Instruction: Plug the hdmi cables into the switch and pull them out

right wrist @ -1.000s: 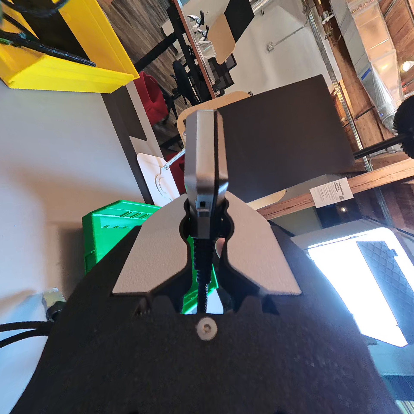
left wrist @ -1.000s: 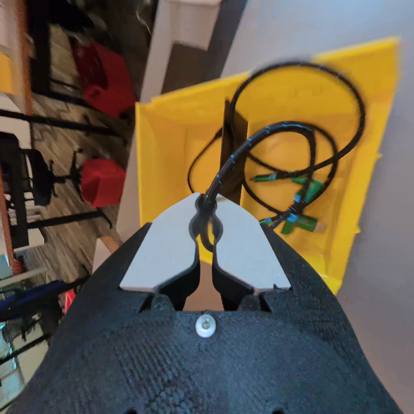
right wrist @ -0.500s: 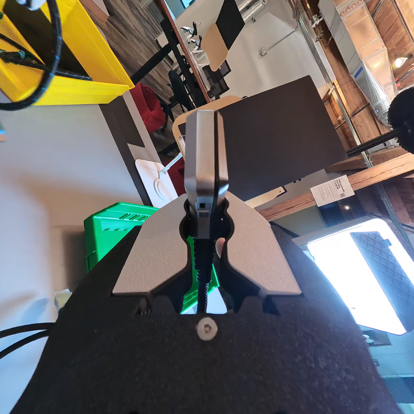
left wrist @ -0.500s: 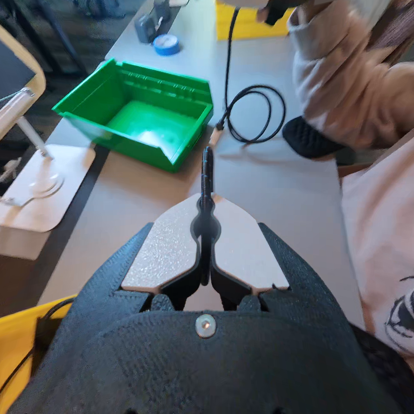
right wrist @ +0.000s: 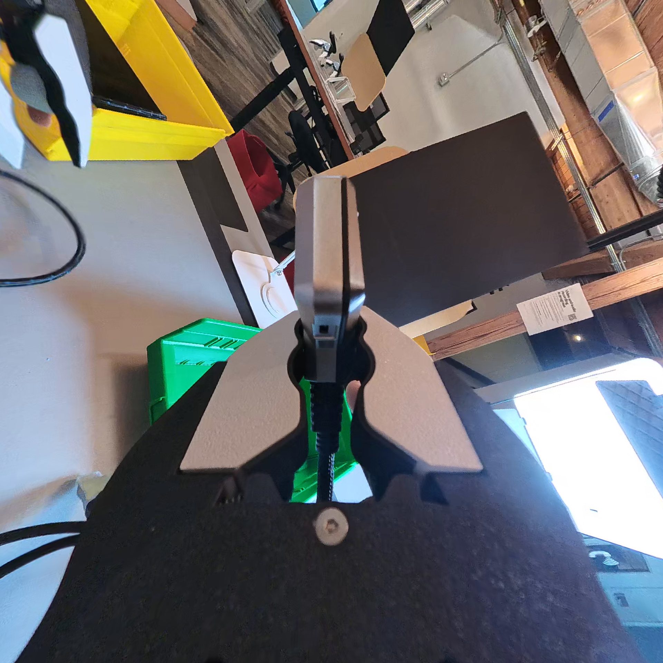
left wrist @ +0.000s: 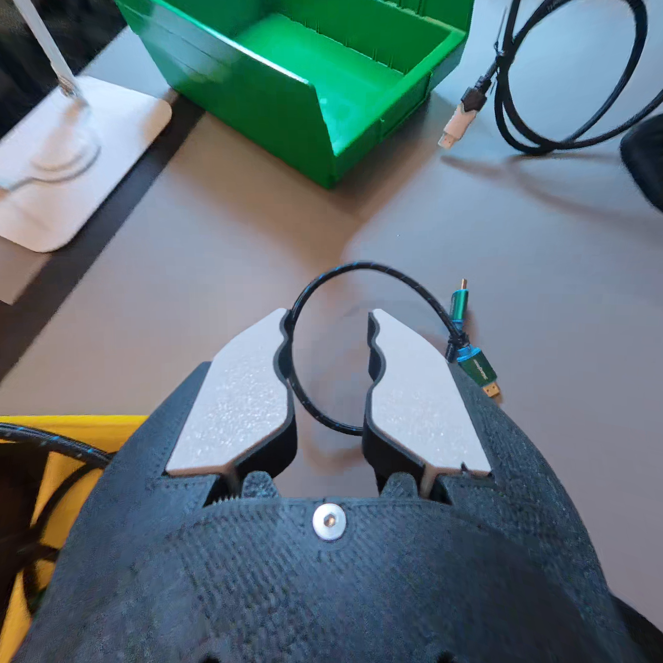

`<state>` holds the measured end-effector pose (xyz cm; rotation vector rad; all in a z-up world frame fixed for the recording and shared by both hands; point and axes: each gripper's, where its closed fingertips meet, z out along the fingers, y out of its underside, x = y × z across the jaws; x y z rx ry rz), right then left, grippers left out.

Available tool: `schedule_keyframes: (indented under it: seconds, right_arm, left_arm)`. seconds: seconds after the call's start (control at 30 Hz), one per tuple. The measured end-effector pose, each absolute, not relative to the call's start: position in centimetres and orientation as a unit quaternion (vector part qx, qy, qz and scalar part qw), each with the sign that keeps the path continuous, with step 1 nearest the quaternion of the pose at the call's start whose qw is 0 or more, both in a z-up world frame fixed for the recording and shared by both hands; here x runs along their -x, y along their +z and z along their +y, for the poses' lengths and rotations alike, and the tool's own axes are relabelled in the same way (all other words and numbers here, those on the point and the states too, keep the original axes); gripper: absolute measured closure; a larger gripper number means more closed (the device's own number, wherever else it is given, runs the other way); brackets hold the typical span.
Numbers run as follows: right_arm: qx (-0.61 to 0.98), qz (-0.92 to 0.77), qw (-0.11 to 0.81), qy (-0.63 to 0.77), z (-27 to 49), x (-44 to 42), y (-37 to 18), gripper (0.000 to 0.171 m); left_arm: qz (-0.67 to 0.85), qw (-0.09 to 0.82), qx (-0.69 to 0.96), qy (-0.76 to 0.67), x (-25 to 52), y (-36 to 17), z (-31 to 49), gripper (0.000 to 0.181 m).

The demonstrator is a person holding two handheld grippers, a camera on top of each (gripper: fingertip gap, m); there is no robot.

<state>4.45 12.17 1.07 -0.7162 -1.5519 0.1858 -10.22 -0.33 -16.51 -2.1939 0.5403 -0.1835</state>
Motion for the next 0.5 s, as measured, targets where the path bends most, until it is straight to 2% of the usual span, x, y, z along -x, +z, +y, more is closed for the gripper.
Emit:
schedule_keyframes:
  seconds: [0.13,0.23,0.33,0.4,0.5]
  right_arm:
    - [0.316,-0.688,0.649,0.077,12.1,-4.2,0.7,0.148]
    - [0.312,-0.688,0.65,0.079,11.8,-4.2,0.9,0.148]
    - [0.311,-0.689,0.65,0.08,11.7,-4.4,1.0,0.148]
    - [0.313,-0.688,0.65,0.078,11.8,-4.5,1.0,0.148]
    - [0.316,-0.687,0.65,0.078,12.2,-4.9,1.1,0.147]
  left_arm:
    - [0.264,0.418,0.868,-0.038,7.2,-16.7,-1.5,0.135]
    - [0.28,0.358,0.883,-0.118,3.0,-20.1,-3.0,0.134]
    - [0.289,0.303,0.898,-0.139,1.3,-23.8,-2.7,0.131]
    - [0.272,0.284,0.904,-0.167,0.6,-24.7,-1.8,0.134]
    - [0.292,0.269,0.908,-0.132,0.9,-25.7,-0.5,0.15]
